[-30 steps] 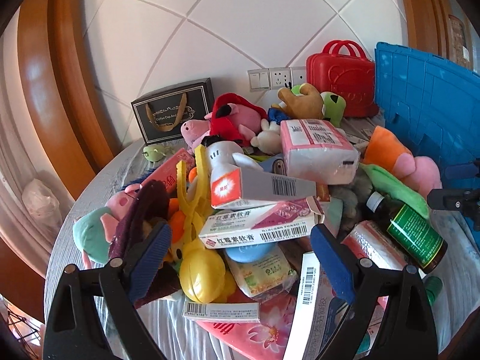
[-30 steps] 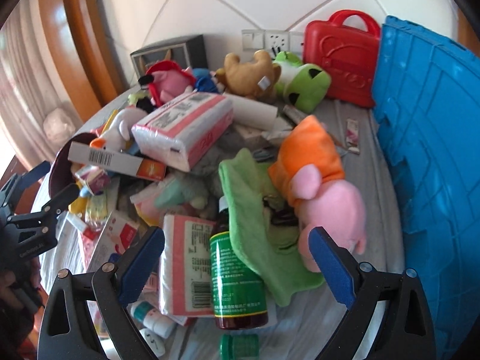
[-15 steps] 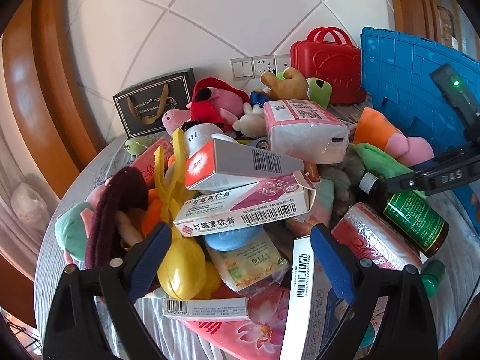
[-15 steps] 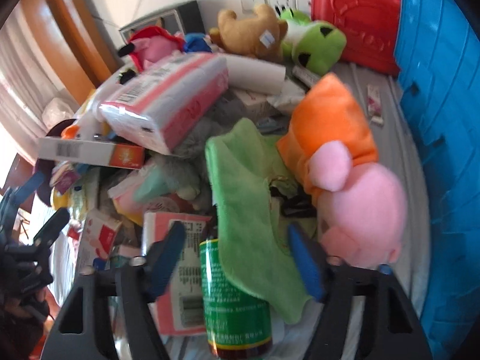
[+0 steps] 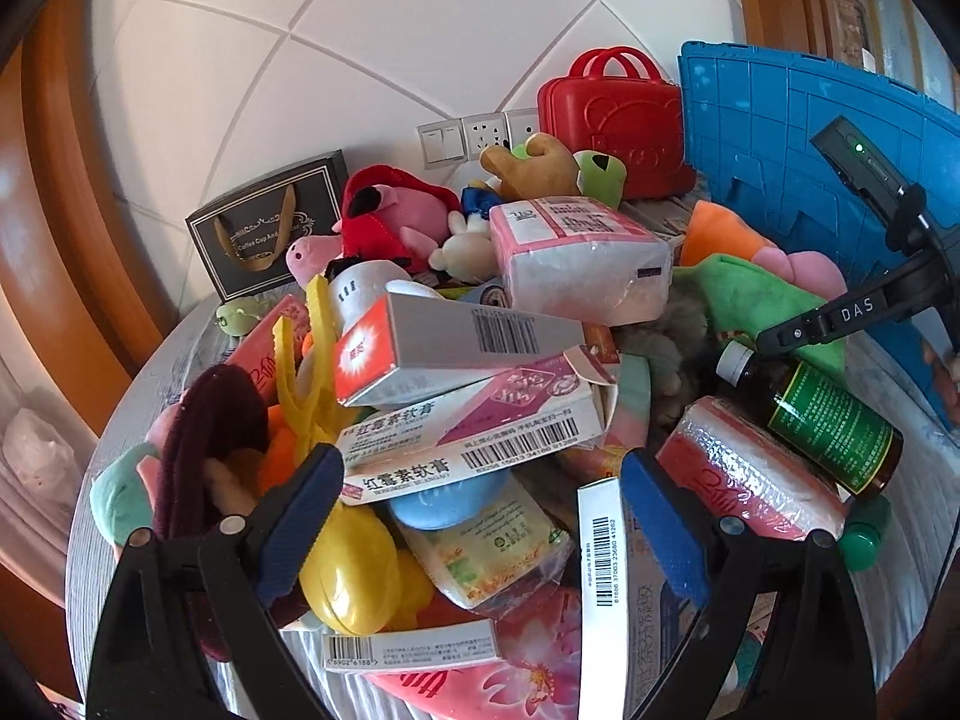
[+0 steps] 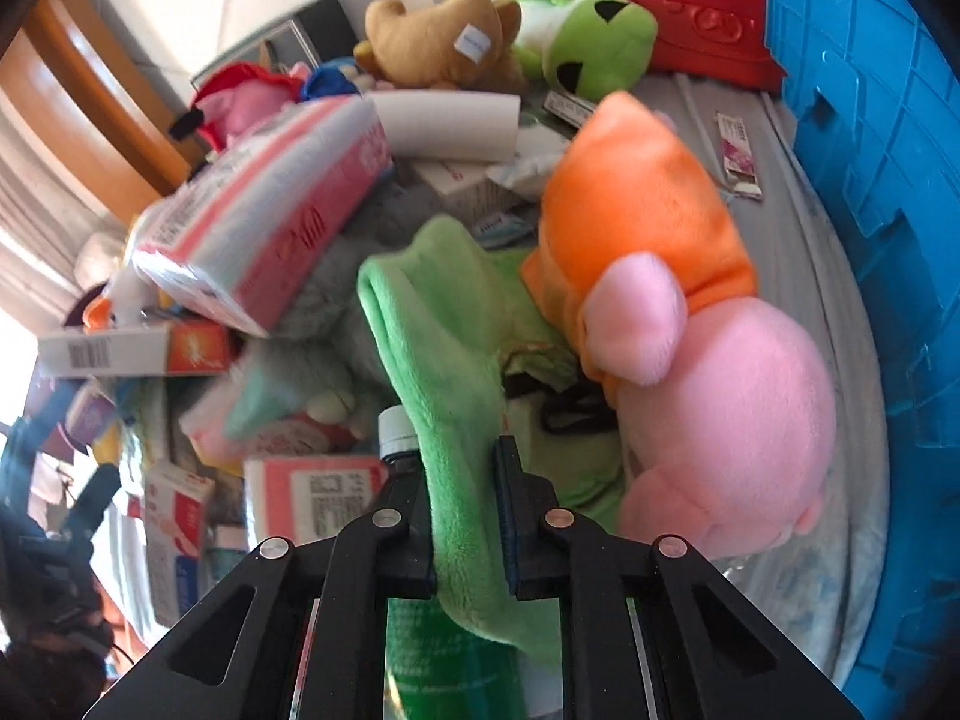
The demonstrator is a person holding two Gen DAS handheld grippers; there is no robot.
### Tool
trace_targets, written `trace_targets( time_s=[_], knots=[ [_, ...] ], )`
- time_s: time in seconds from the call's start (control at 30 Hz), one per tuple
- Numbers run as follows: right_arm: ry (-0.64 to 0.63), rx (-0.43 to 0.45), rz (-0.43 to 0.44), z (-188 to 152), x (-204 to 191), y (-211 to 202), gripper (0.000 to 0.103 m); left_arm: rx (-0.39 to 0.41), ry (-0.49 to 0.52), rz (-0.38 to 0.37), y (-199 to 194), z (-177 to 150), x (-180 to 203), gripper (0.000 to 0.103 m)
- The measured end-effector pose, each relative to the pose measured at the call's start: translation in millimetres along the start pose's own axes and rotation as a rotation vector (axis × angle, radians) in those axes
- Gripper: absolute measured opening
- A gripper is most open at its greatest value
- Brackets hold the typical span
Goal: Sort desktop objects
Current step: 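Return both grippers to the pile and approach the green syrup bottle, then grasp the green syrup bottle with the right gripper while the left grasps a white box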
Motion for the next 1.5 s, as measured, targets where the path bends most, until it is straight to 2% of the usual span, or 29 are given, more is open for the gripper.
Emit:
trace_targets(
  time_s=[0.13,0.17,0.23,0.3,0.37,0.43,0.5,0.57,0.7,0.77,0.87,0.97,1.0,1.03,1.07,1.1,1.17,1.27,1.37,1.5],
  knots=[
    [-0.018,0.028,0.01,-11.8,-9.1,-17.1,0.02,-0.019,0.001,-0.013,-2.5,-7.7,8.5,0.095],
    [-0.047,0.041,0.007,-16.1,-15.7,-23.9,0.021,-0.024,-0.003,-0.02,-4.9,-10.9,9.7,0.095],
    [-0.127,0.086,-0.01,-26.8,-34.6,-41.4,0.032,-0.033,-0.013,-0.032,-9.6,-17.9,11.4,0.095],
    [-0.183,0.106,0.025,-37.1,-51.4,-51.8,0.035,-0.05,-0.028,-0.042,-13.7,-25.0,11.7,0.095],
    [-0.208,0.072,0.092,-50.5,-63.6,-51.1,0.035,-0.063,-0.039,-0.054,-18.5,-31.9,12.5,0.095],
    [-0.217,0.025,0.082,-57.6,-62.5,-39.6,0.035,-0.073,-0.048,-0.06,-22.7,-37.9,13.9,0.095],
    [-0.187,-0.004,0.081,-62.3,-55.8,-29.1,0.028,-0.074,-0.049,-0.066,-26.7,-41.2,17.4,0.095],
    [-0.112,-0.03,0.102,-63.2,-44.2,-25.2,0.028,-0.075,-0.047,-0.067,-28.3,-42.1,21.2,0.095],
    [-0.072,-0.058,0.111,-66.9,-34.6,-22.3,0.029,-0.071,-0.053,-0.08,-31.3,-41.4,26.3,0.095],
    [-0.082,-0.052,0.093,-68.7,-36.1,-27.5,0.03,-0.068,-0.052,-0.069,-33.3,-40.8,28.5,0.095],
    [-0.085,0.002,0.086,-63.5,-32.2,-43.7,0.033,-0.07,-0.069,-0.081,-34.2,-40.4,30.2,0.095],
    [-0.113,0.032,0.062,-52.7,-25.5,-49.5,0.05,-0.079,-0.079,-0.085,-32.5,-41.7,34.6,0.095],
    [-0.136,0.036,0.048,-48.6,-24.5,-50.5,0.071,-0.083,-0.077,-0.089,-31.6,-42.1,36.9,0.095],
    [-0.167,0.029,-0.008,-45.5,-19.8,-46.7,0.082,-0.088,-0.07,-0.087,-30.8,-42.4,39.6,0.095],
    [-0.191,0.025,-0.061,-45.8,-16.6,-46.7,0.082,-0.087,-0.063,-0.08,-31.2,-42.3,42.0,0.095],
    [-0.216,0.027,-0.078,-44.0,-15.2,-48.5,0.082,-0.086,-0.058,-0.078,-31.7,-42.8,44.2,0.095],
    [-0.23,0.01,-0.054,-41.4,-12.4,-48.5,0.082,-0.094,-0.06,-0.089,-30.2,-44.0,47.6,0.095],
    [-0.236,-0.064,-0.085,-42.8,3.0,-30.0,0.082,-0.11,-0.068,-0.098,-24.5,-45.7,52.8,0.095],
    [-0.228,-0.108,-0.027,-45.4,3.6,-13.3,0.075,-0.123,-0.069,-0.097,-16.3,-49.1,59.6,0.095],
    [-0.238,-0.129,-0.026,-48.5,-1.1,-0.9,0.073,-0.185,-0.089,-0.102,4.2,-60.0,65.6,0.095]
  ],
)
Point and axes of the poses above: each gripper's, at about its wrist camera, not at the fingertips, and y roughly the way its jaws point, x to its right, z to its top, the point moved 5 cm from there along y, roughly the way its jaws point, and after that the axes turned 2 degrees about -x, right-handed, at the moved point
